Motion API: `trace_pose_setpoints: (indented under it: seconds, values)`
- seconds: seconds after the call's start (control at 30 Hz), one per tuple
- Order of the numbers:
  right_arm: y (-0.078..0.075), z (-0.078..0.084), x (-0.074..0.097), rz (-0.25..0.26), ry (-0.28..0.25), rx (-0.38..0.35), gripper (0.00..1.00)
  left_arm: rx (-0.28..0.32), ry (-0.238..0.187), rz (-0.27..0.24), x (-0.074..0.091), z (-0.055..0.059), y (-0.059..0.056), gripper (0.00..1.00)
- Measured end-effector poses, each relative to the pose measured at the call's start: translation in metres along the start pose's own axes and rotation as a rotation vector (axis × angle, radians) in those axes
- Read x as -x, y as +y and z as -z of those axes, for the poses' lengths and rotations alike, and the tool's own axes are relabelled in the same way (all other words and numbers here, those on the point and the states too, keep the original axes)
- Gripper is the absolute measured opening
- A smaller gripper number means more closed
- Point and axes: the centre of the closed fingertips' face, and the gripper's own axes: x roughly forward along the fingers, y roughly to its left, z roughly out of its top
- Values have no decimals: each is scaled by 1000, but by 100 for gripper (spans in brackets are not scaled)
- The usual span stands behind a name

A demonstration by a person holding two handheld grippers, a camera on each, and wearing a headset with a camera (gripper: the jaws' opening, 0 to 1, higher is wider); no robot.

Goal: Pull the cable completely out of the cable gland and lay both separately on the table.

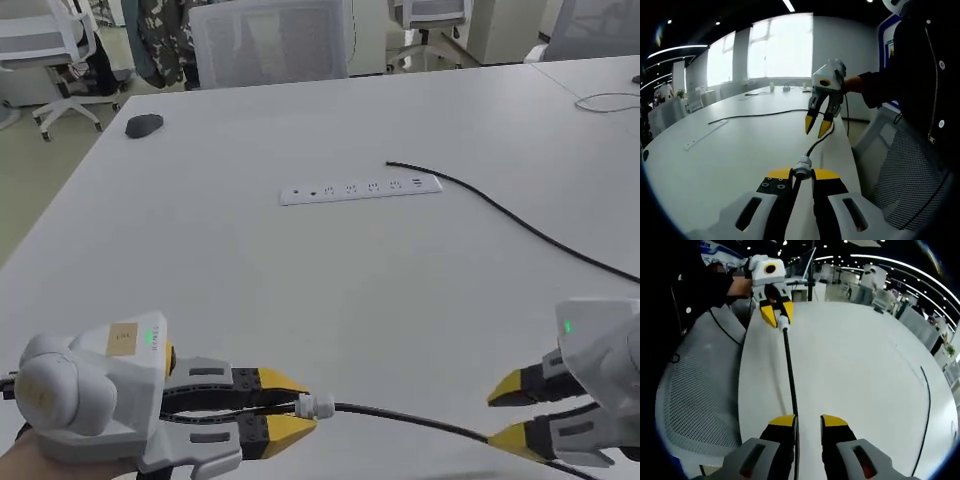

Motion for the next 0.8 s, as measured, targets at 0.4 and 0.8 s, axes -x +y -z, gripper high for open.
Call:
trace_pose_setpoints:
  seconds: [0.4,0.8]
  values:
    - [45,-75,-47,-144,-57,200,5,-14,-17,36,-12,-10,-12,15]
    - [20,-46,-25,-74,-12,210,0,20,-31,-11,6,-4,-2,15]
